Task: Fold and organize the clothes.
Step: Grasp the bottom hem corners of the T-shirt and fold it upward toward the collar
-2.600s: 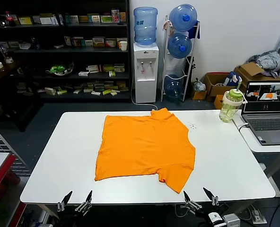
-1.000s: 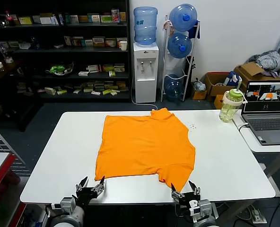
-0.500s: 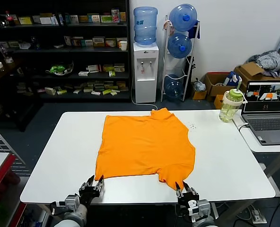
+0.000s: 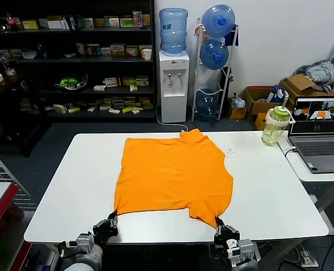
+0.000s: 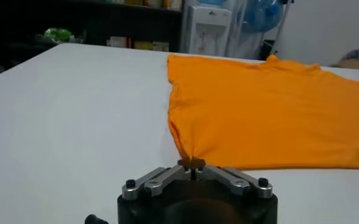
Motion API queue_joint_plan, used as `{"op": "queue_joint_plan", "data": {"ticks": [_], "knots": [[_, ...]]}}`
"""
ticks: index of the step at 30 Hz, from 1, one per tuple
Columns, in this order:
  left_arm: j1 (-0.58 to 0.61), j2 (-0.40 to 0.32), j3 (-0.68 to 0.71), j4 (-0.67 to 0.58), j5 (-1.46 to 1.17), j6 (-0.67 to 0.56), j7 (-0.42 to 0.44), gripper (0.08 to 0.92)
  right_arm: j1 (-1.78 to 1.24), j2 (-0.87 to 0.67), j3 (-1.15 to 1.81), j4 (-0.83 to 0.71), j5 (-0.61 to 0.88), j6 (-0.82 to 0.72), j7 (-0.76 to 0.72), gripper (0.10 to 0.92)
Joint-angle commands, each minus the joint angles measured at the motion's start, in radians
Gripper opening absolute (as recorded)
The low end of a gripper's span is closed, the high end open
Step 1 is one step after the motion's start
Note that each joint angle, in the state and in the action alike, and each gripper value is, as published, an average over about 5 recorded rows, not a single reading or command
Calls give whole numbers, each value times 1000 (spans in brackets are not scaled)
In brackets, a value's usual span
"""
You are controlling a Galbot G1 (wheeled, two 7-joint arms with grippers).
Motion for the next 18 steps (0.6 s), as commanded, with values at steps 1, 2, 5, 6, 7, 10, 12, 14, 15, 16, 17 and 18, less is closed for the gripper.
{"op": "queue_joint_plan", "data": {"ticks": [1, 2, 5, 6, 7, 10, 12, 14, 15, 16, 17, 18], "knots": [[163, 76, -47, -195, -128, 26, -40, 94, -131, -83, 23, 140, 74, 3, 40, 125], [180, 83, -55, -215, -143, 32, -48, 94, -156, -96, 28, 160, 81, 0, 46, 125], [227, 100, -68, -268, -164, 45, -71, 94, -231, -128, 41, 210, 89, -6, 61, 125], [241, 107, -70, -284, -165, 46, -78, 94, -256, -137, 47, 229, 91, -6, 64, 125], [256, 114, -71, -297, -164, 46, -84, 94, -277, -143, 53, 244, 92, -6, 66, 125], [290, 133, -76, -331, -162, 47, -98, 94, -328, -149, 66, 284, 89, 4, 67, 125], [299, 137, -79, -348, -161, 47, -107, 94, -341, -145, 68, 303, 83, 13, 66, 125], [298, 135, -82, -363, -163, 47, -115, 94, -335, -137, 67, 312, 76, 22, 65, 125], [293, 135, -84, -367, -163, 47, -118, 94, -323, -133, 67, 312, 72, 28, 65, 125], [286, 135, -87, -367, -163, 46, -118, 94, -308, -130, 67, 309, 69, 33, 66, 125], [275, 135, -90, -363, -163, 44, -117, 94, -286, -129, 68, 303, 69, 38, 66, 125], [261, 135, -93, -353, -163, 42, -113, 94, -260, -127, 69, 295, 70, 43, 67, 125]]}}
